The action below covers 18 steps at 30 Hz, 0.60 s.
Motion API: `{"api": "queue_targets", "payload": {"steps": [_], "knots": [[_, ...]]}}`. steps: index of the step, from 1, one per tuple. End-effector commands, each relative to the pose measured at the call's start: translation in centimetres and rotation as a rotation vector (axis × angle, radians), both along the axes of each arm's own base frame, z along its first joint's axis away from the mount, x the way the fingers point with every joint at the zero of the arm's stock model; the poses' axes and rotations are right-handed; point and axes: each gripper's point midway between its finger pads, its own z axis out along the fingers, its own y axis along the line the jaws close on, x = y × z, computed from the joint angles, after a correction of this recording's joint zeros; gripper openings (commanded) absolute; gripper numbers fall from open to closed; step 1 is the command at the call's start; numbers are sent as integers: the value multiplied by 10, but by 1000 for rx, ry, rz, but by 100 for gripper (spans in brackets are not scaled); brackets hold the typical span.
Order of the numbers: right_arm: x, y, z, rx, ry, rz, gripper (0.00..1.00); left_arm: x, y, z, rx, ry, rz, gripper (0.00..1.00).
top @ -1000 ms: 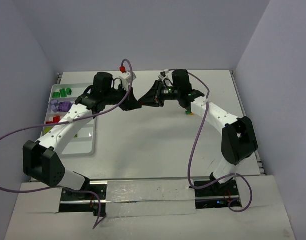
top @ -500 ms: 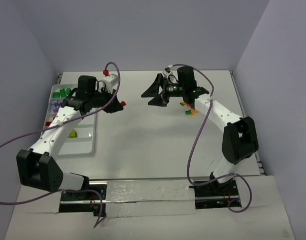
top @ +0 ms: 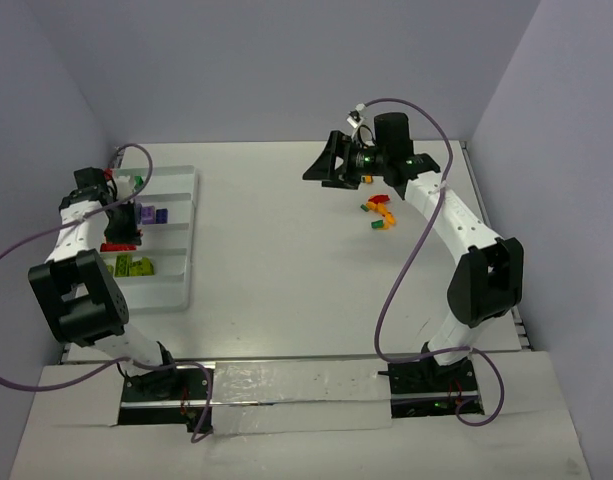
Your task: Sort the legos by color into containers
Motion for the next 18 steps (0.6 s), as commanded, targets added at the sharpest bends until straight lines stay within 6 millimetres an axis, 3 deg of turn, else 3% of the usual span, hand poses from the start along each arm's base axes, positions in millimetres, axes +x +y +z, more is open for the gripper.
{"api": "queue_targets", "payload": {"steps": [1,4,12,16,18], "knots": [[3,-6,23,-48,-103,-1,86,20,49,26,154,-60,114,0],[7,-6,21,-66,-111,-5,86,30,64,28,214,-79,156,0],[11,-9,14,-100,-118,-9,86,44,74,12,231,-30,146,0],[12,-11,12,-115,-125,-12,86,44,72,8,218,-14,128,0],[15,-11,11,-123,-128,-19,86,44,56,12,157,-34,50,0]]}}
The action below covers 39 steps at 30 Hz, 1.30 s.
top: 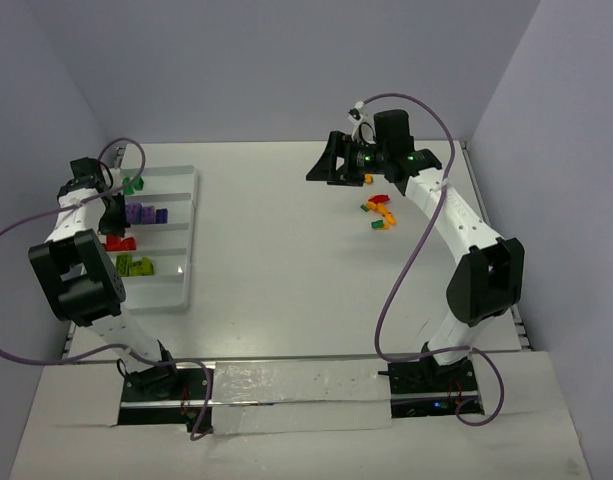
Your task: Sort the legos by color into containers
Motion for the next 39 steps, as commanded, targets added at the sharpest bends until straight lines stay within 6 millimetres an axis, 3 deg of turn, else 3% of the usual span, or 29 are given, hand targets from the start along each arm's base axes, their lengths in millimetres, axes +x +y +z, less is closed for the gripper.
{"api": "queue_targets", "payload": {"steps": [1,13,18,28,39], "knots": [[10,0,18,-15,-81,-4,86,13,-14,23,-39,-72,-112,0],[6,-20,11,-177,-202,34,86,-15,-34,21,-54,26,-427,1],[7,-35,1,-286,-238,34,86,-22,-39,20,-81,72,-510,5],[6,-51,-17,-385,-261,16,86,-2,-29,11,-94,111,-489,7],[11,-55,-33,-435,-257,37,88,13,-27,-10,-108,158,-470,20]]}}
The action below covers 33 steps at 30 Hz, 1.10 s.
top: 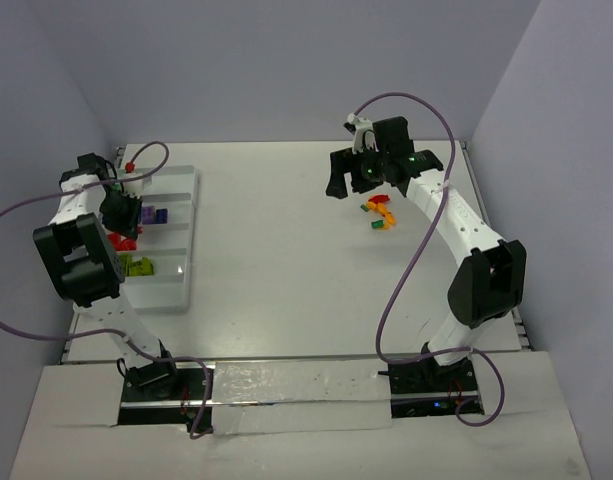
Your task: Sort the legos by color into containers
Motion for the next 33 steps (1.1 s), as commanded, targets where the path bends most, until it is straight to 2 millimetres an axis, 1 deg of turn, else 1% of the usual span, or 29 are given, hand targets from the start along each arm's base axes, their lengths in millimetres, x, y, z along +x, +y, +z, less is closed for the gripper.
{"api": "queue_targets", "payload": {"steps": [1,5,6,9,10,12,14,16,18,19,20,21,22,24,25,27,29,30,31,32,33], "knots": [[2,-4,10,-27,-53,8,91,13,1,6,8,-22,3,26],[3,-6,7,-42,-48,1,93,18,5,2,25,-23,21,44],[4,-9,5,-56,-48,-9,94,21,7,0,31,-22,27,47],[6,-13,3,-79,-50,-21,94,27,11,3,42,-35,45,52],[6,-15,2,-91,-53,-24,94,33,11,9,43,-55,44,56],[9,-22,-1,-129,-61,-46,94,39,9,20,32,-83,50,58],[10,-32,-5,-169,-59,-70,94,47,2,44,6,-137,45,63],[10,-44,-12,-211,-52,-95,94,51,-15,67,-52,-187,20,68],[9,-59,-18,-245,-44,-121,94,58,-35,102,-98,-285,-11,81],[8,-64,-22,-261,-38,-127,94,60,-43,120,-107,-342,-16,84],[8,-68,-23,-277,-36,-133,94,62,-50,133,-101,-387,-33,85],[7,-76,-30,-302,-24,-147,93,63,-59,144,-116,-423,-35,85],[7,-87,-36,-350,-17,-162,93,64,-75,161,-124,-488,-61,89],[6,-108,-53,-415,24,-199,91,63,-106,180,-174,-556,-90,92],[7,-116,-58,-442,38,-213,89,61,-116,189,-182,-590,-105,92],[9,-129,-73,-464,89,-224,83,57,-139,195,-219,-605,-133,92],[9,-136,-78,-485,103,-209,79,53,-156,197,-247,-609,-156,92],[9,-140,-84,-507,110,-183,72,50,-167,197,-265,-608,-175,92],[10,-140,-87,-527,106,-145,67,48,-174,196,-280,-603,-188,92],[10,-141,-91,-553,99,-95,64,45,-181,193,-298,-595,-201,92],[11,-142,-93,-570,94,-61,63,44,-183,190,-306,-588,-206,92]]}}
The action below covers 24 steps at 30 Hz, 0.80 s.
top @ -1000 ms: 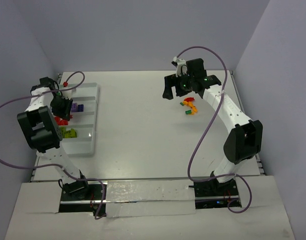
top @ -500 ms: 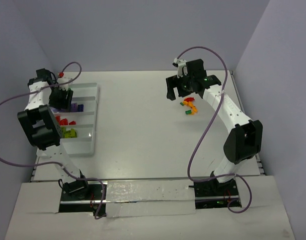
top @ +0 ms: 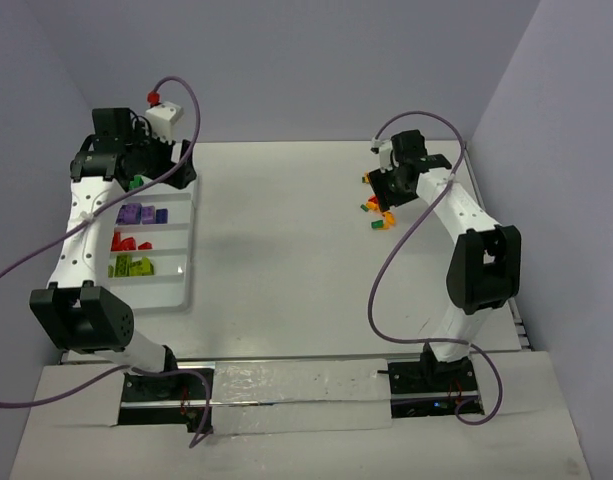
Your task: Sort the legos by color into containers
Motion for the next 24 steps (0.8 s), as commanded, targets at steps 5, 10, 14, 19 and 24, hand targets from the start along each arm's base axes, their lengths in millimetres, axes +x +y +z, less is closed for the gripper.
{"api": "queue_targets", "payload": {"steps": [5,10,14,19,24], "knots": [[-1,-2,-18,-135,77,438,61,-5,-43,-26,-126,82,-104,91],[0,-2,-46,-181,178,663,61,-8,-52,-27,-167,98,-142,91],[3,0,-57,-178,210,744,61,-8,-53,-29,-169,101,-142,91],[11,5,-68,-151,250,774,61,-5,-53,-29,-165,105,-140,91],[15,6,-80,-141,269,785,61,-1,-51,-31,-157,110,-132,90]]}}
